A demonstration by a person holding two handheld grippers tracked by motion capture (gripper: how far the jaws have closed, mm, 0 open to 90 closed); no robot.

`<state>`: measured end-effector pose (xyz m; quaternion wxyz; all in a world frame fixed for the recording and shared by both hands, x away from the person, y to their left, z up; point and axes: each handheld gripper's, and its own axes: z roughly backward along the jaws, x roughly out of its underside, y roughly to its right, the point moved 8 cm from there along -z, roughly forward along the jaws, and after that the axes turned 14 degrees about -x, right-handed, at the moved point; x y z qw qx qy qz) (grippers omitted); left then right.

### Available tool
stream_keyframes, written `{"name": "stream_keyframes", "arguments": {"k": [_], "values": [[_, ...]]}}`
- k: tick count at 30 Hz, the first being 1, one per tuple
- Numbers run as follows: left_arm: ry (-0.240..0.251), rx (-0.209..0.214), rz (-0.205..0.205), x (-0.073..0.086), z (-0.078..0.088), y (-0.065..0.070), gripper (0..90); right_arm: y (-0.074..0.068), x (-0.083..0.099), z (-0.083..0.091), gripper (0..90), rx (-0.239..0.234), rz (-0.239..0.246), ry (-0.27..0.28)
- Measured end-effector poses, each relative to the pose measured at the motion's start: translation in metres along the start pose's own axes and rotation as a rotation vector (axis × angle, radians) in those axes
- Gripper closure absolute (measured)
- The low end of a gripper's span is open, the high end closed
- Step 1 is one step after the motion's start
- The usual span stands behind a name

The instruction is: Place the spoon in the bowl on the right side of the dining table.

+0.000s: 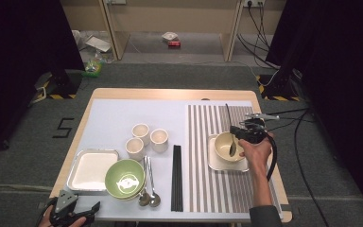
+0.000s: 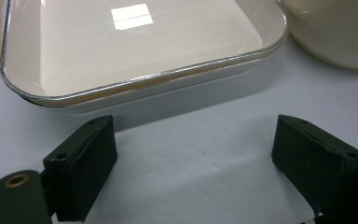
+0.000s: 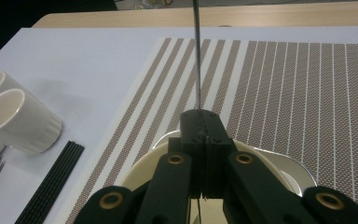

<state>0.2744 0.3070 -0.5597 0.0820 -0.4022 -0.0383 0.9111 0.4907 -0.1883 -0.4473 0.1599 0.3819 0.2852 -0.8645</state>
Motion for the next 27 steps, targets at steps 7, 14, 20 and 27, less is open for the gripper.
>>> {"name": "stream_keyframes", "arguments": {"k": [7,14,20,27], "values": [[0.000,0.000,0.000,0.000,0.000,0.000,12.6,0.006,0.008,-0.007,90.0,0.004,-0.011,-0.016],[0.003,0.000,0.000,0.000,0.000,0.000,12.6,0.010,0.015,-0.014,90.0,0.010,-0.007,-0.042],[0.004,0.001,0.000,0.000,0.000,0.000,12.6,0.012,0.020,-0.020,90.0,0.007,-0.009,-0.061],[0.003,0.001,0.000,0.000,0.000,0.000,12.6,0.016,0.026,-0.027,90.0,0.014,-0.011,-0.078]]}}
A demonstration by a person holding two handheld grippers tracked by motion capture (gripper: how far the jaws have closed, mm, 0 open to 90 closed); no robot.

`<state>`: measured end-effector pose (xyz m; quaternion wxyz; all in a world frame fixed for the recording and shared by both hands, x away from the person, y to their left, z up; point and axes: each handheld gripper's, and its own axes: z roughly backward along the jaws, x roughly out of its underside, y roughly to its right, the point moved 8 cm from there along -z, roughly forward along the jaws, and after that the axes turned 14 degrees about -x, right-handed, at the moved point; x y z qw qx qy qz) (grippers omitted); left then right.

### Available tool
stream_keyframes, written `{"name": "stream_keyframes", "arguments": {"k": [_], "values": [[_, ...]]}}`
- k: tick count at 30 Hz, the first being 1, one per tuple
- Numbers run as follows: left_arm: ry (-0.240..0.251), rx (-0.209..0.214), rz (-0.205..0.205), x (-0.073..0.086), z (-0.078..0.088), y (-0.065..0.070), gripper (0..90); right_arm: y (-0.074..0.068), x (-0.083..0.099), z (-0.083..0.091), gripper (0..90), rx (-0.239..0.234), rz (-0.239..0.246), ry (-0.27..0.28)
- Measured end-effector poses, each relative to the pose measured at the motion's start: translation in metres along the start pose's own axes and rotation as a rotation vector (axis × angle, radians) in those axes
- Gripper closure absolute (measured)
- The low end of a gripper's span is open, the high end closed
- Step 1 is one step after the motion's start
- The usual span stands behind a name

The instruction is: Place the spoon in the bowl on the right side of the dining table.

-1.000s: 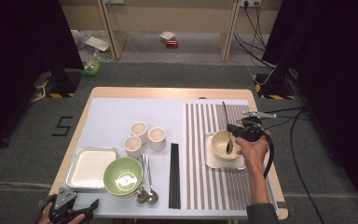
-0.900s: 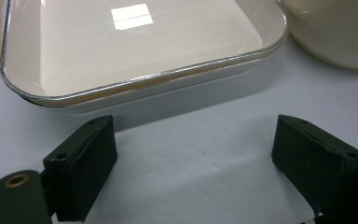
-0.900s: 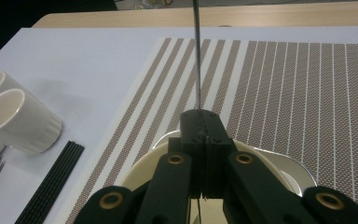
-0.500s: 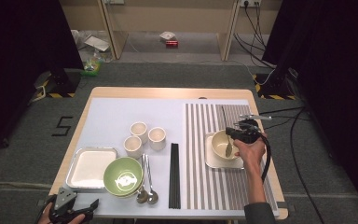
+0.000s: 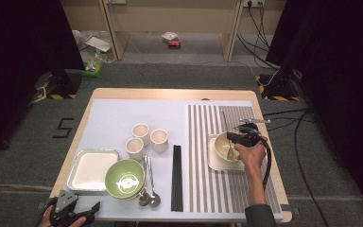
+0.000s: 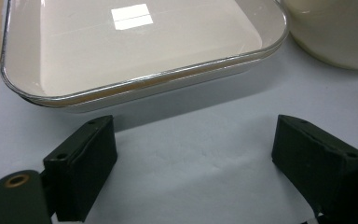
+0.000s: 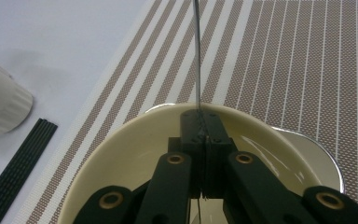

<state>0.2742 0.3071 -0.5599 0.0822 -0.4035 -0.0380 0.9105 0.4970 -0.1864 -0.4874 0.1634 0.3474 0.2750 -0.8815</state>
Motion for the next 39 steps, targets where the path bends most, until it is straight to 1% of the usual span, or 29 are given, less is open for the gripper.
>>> {"name": "stream_keyframes", "arguments": {"k": [4,5,7,8,10,17,18,30,34,37,39], "values": [[0.000,-0.001,0.000,0.0000,0.0000,0.0000,12.6,-0.0012,0.0004,-0.0009,90.0,-0.005,0.000,0.000],[0.001,0.000,0.000,0.0000,0.0000,0.0000,12.6,-0.0011,0.0005,-0.0010,90.0,0.003,0.004,-0.003],[-0.002,-0.001,-0.001,-0.0001,0.0000,0.0000,12.6,-0.0013,0.0003,-0.0010,90.0,0.005,0.022,-0.011],[-0.003,-0.001,-0.001,-0.0002,0.0000,0.0000,12.6,-0.0013,0.0003,-0.0011,89.8,0.005,0.023,-0.010],[0.000,0.000,0.000,0.0001,0.0000,0.0000,12.6,-0.0009,0.0011,-0.0013,88.9,0.006,0.015,-0.010],[0.000,0.000,0.000,0.0000,0.0000,0.0000,12.6,0.0013,0.0024,-0.0017,86.8,0.013,0.023,-0.019],[-0.001,-0.001,0.000,-0.0001,0.0000,0.0001,12.6,0.0012,0.0028,-0.0020,86.5,0.020,0.020,-0.023],[-0.002,-0.001,0.000,-0.0001,0.0000,0.0000,12.6,-0.0035,0.0050,-0.0066,83.1,0.009,0.038,-0.043],[-0.001,-0.001,0.000,-0.0001,0.0000,0.0000,12.6,-0.0046,0.0030,-0.0047,80.4,0.011,0.035,-0.033],[-0.004,-0.001,-0.001,-0.0003,-0.0001,0.0000,12.6,-0.0043,-0.0008,-0.0011,79.6,0.008,0.026,-0.005],[-0.001,-0.002,0.000,-0.0002,-0.0001,0.0000,12.6,-0.0044,-0.0010,0.0002,79.3,0.002,0.026,-0.006]]}}
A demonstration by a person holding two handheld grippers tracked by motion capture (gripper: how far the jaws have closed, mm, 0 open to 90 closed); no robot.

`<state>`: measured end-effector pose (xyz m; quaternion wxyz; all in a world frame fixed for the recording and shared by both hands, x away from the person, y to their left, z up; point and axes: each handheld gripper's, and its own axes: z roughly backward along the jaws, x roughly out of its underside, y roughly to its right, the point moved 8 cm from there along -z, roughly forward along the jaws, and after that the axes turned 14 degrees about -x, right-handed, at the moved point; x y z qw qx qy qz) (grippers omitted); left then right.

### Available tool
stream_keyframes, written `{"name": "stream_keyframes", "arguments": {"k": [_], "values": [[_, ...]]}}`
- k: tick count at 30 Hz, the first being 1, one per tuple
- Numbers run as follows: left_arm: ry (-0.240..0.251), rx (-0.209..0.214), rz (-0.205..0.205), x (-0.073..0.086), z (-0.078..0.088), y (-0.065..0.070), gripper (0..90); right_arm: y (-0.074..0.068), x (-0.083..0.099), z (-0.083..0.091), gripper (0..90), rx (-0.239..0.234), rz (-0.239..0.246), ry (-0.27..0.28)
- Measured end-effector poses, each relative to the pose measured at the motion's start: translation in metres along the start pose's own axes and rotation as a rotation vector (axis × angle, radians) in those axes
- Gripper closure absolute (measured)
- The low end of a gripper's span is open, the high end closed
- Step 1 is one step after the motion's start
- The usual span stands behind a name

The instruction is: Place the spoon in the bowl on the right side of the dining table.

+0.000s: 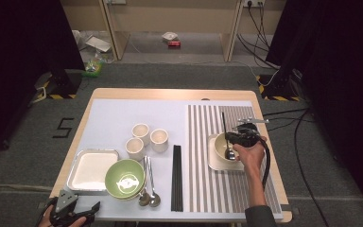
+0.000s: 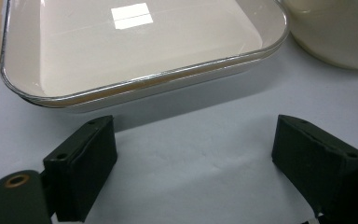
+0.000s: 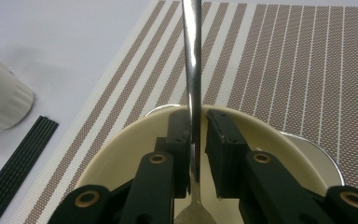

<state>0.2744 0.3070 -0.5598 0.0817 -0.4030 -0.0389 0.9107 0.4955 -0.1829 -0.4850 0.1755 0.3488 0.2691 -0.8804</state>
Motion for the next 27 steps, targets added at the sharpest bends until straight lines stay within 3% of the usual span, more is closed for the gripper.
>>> {"name": "stream_keyframes", "arguments": {"k": [11,27], "values": [[-0.002,0.001,-0.001,0.000,0.000,0.000,12.5,-0.004,-0.012,0.003,74.0,0.007,0.014,0.034],[-0.002,0.000,0.000,0.000,0.000,0.000,12.5,-0.006,-0.026,-0.008,67.2,0.063,0.051,0.009]]}}
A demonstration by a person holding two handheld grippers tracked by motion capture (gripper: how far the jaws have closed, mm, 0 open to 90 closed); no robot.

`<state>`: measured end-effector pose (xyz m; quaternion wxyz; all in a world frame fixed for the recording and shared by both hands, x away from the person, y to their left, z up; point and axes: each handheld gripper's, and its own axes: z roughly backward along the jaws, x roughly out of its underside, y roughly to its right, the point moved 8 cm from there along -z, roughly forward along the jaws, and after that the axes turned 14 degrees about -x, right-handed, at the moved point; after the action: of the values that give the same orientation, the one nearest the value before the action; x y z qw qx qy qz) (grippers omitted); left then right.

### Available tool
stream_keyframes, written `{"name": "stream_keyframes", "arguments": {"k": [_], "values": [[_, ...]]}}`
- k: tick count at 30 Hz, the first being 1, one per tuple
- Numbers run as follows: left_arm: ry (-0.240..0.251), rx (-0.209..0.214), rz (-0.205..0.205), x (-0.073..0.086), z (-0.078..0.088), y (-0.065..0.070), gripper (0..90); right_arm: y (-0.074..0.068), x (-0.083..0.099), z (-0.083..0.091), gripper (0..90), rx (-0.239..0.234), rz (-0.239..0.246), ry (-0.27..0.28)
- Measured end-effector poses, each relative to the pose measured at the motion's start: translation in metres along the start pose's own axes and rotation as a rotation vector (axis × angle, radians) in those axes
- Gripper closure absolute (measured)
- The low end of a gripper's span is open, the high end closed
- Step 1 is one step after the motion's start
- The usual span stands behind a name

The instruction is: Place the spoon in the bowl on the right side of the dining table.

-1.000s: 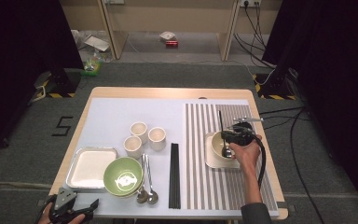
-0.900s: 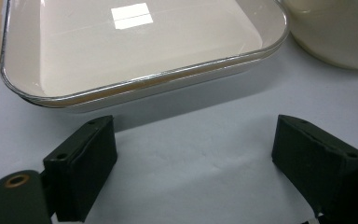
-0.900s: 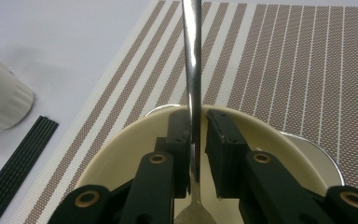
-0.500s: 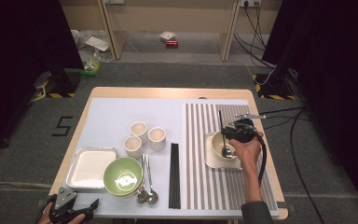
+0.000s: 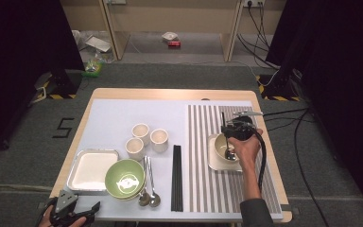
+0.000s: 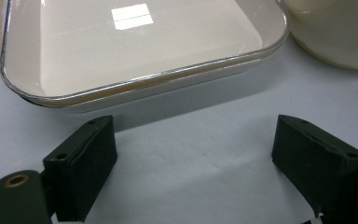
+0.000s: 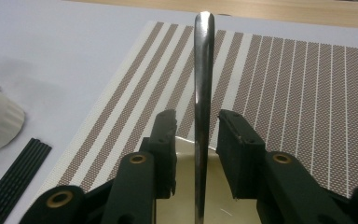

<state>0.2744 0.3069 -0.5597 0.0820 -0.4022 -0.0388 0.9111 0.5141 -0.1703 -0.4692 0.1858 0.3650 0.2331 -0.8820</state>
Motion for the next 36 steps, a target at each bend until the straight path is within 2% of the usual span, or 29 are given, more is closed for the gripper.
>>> {"name": "stream_keyframes", "arguments": {"k": [5,6,11,21,27,36], "values": [[0.002,-0.001,0.001,0.000,0.000,0.000,12.6,-0.001,0.000,-0.007,67.1,-0.006,0.011,-0.001],[0.000,0.000,0.000,0.000,0.000,0.000,12.5,-0.003,-0.001,-0.008,67.0,-0.011,0.005,0.002],[0.001,-0.001,0.000,0.000,0.000,0.000,12.6,-0.014,-0.002,-0.013,67.3,-0.044,0.037,-0.013],[0.002,-0.001,0.001,0.000,0.000,0.000,12.5,-0.041,0.008,-0.019,66.9,-0.140,0.113,-0.093],[0.001,-0.001,0.001,0.000,0.000,0.000,12.5,-0.057,0.012,-0.017,66.4,-0.173,0.168,-0.112],[-0.002,0.000,-0.001,0.000,0.000,0.000,12.5,-0.071,0.020,-0.009,64.1,-0.220,0.204,-0.113]]}}
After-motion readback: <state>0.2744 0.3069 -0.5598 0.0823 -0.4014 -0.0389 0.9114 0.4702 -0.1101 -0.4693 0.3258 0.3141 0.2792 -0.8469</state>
